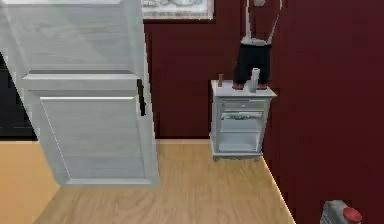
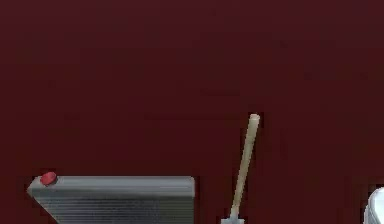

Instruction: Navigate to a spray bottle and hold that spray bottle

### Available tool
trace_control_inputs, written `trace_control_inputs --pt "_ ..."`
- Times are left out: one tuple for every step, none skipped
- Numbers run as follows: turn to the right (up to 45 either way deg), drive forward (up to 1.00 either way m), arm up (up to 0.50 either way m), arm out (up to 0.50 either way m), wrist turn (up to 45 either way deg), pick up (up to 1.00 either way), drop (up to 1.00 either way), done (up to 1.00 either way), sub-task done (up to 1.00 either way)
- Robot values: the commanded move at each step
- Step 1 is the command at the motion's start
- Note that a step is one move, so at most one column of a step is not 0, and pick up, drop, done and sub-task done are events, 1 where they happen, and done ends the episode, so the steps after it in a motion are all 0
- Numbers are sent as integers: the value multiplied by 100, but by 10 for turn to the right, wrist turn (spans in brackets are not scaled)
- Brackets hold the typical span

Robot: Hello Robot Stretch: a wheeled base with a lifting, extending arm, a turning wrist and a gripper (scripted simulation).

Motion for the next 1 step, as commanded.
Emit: trace_control_inputs --pt "-450 0 0 0 0 0 0 0 0"
